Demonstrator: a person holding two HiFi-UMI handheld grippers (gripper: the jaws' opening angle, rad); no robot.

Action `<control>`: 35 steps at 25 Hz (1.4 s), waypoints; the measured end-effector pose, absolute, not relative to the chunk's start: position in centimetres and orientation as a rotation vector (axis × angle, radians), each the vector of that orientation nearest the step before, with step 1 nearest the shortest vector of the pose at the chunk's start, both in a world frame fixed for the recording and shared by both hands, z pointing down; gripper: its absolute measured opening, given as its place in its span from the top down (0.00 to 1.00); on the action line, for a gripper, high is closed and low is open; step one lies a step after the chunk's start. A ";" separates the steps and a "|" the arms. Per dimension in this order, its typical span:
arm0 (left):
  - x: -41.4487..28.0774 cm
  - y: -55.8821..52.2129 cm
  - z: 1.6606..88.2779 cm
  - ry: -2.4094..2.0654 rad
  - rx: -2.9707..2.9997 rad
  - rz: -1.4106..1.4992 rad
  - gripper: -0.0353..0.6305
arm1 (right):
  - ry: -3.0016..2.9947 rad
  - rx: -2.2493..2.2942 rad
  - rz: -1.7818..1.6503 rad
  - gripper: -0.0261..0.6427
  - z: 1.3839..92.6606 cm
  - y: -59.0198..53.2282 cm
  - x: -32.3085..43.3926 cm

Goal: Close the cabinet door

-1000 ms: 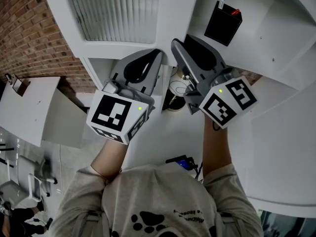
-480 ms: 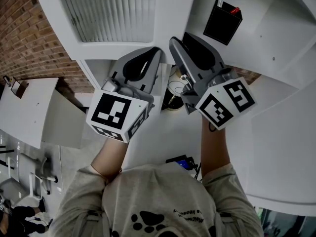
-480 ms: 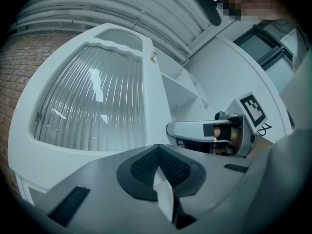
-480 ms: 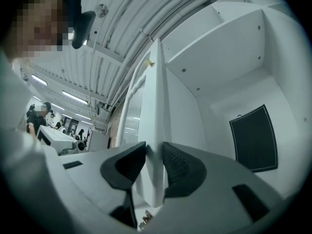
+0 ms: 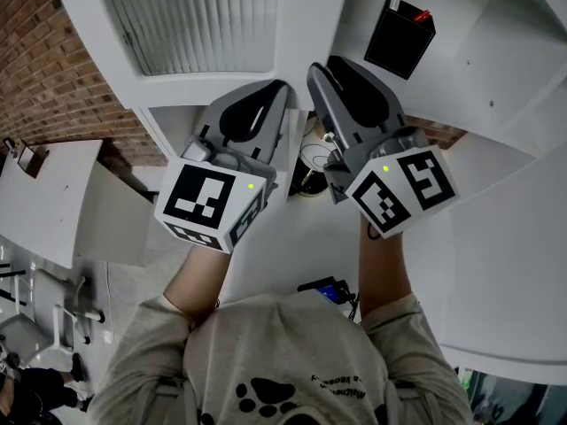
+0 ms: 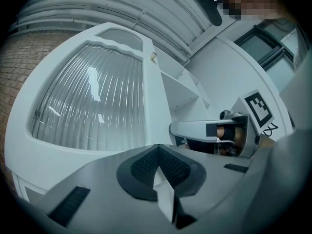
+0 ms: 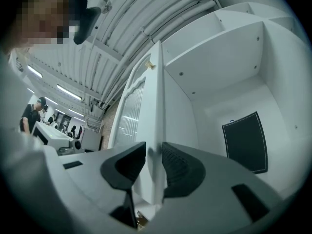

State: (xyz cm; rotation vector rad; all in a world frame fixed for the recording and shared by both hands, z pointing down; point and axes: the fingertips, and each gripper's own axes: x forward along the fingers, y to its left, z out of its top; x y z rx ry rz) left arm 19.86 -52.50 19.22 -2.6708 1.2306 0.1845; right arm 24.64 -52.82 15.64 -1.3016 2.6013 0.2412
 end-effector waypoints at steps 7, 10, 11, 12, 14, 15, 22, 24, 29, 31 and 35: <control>19.9 -53.1 19.3 1.238 -2.673 0.192 0.94 | 2.573 -1.335 0.293 0.79 15.1 -51.7 25.0; 19.9 -53.3 19.3 1.240 -2.675 0.193 0.94 | 2.559 -1.356 0.326 0.79 14.8 -50.8 25.0; 20.0 -53.3 19.3 1.239 -2.675 0.193 0.94 | 2.554 -1.364 0.339 0.79 14.7 -50.5 25.0; 20.0 -53.3 19.3 1.238 -2.675 0.192 0.94 | 2.550 -1.372 0.354 0.80 14.6 -50.1 24.9; 20.0 -53.3 19.3 1.237 -2.677 0.191 0.94 | 2.544 -1.390 0.383 0.82 14.5 -49.4 24.8; 20.0 -53.3 19.3 1.236 -2.679 0.190 0.94 | 2.540 -1.400 0.396 0.83 14.5 -49.0 24.7; 19.8 -53.2 19.2 1.236 -2.664 0.189 0.94 | 2.505 -1.488 0.499 0.90 14.7 -45.5 24.5; 19.8 -53.2 19.2 1.237 -2.664 0.189 0.94 | 2.505 -1.520 0.515 0.92 15.3 -44.7 24.4; 19.8 -53.1 19.3 1.237 -2.668 0.201 0.94 | 2.522 -1.552 0.453 0.93 17.3 -43.1 24.1; 19.8 -53.0 19.3 1.240 -2.673 0.201 0.94 | 2.532 -1.561 0.434 0.93 18.0 -42.6 23.8; 19.8 -53.0 19.4 1.240 -2.677 0.184 0.94 | 2.555 -1.586 0.422 0.93 19.1 -41.7 23.1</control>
